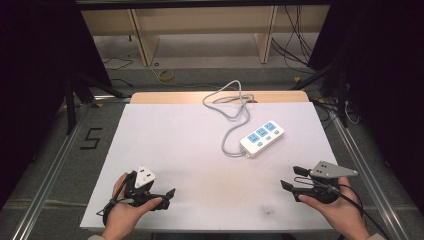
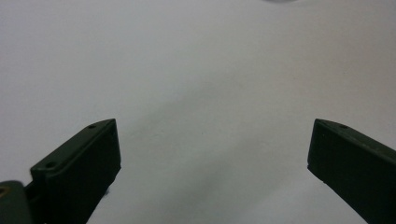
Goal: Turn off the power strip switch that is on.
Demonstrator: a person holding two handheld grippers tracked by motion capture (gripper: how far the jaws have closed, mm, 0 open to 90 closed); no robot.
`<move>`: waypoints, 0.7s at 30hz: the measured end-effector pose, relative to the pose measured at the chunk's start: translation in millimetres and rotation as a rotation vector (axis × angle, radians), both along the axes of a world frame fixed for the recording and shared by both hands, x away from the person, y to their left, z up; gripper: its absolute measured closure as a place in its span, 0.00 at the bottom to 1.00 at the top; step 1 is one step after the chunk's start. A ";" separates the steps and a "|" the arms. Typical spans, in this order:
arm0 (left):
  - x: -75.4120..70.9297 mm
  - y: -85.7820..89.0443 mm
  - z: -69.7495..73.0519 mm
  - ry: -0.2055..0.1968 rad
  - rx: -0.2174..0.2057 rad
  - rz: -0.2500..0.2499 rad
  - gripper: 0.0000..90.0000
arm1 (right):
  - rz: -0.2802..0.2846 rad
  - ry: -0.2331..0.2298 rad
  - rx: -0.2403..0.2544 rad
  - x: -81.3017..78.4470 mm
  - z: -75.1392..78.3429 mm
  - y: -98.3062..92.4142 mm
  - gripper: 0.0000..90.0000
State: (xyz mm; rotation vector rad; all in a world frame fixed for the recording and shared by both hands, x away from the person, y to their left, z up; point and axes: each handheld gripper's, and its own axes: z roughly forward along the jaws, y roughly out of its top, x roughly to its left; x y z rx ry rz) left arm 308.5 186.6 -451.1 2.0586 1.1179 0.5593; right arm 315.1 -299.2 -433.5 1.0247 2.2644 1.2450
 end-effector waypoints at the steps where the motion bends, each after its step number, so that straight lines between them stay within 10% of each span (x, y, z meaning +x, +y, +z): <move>1: 0.2 -0.6 -0.1 -0.001 -0.003 0.000 0.03 | 0.001 0.003 -0.009 1.9 1.9 0.8 0.40; 21: 2.5 -5.9 -0.7 -0.014 0.003 -0.010 0.05 | -0.088 0.108 -0.136 51.9 29.6 7.2 0.95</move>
